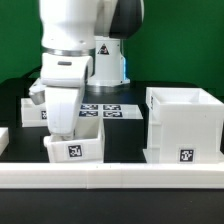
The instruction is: Assemble drawer
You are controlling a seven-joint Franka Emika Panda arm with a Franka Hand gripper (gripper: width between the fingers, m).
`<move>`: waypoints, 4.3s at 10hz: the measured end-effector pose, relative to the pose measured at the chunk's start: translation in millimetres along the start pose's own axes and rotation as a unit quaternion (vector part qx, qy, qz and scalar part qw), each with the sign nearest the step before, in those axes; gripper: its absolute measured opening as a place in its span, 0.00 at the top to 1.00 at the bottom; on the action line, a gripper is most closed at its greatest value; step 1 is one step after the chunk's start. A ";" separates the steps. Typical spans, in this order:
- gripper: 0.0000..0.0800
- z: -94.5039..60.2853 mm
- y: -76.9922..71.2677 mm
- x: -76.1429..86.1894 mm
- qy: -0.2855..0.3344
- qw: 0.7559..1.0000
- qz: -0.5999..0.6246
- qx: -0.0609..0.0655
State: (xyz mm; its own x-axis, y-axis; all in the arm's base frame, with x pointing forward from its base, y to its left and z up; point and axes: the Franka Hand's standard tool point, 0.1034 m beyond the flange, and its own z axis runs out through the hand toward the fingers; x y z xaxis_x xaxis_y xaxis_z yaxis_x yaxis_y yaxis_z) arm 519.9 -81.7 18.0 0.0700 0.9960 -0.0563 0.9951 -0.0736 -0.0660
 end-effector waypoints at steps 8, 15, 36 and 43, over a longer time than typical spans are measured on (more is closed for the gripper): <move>0.95 -0.7 8.5 20.1 -0.006 0.999 -0.026 -0.030; 0.95 0.6 17.8 40.7 -0.003 0.998 -0.040 -0.040; 0.95 4.2 20.5 69.5 -0.006 0.999 -0.039 -0.020; 0.95 3.9 20.2 75.5 -0.006 0.999 -0.032 -0.021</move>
Offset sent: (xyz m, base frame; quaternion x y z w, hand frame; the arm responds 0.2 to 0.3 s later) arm 0.0000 0.0000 0.0000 0.0000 0.0000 0.0000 1.0000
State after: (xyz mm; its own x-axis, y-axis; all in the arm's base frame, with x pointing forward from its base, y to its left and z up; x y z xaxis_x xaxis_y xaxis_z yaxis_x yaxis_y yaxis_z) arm 545.1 -8.2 8.5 0.0046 0.9979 -0.0644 0.9996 -0.0064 -0.0285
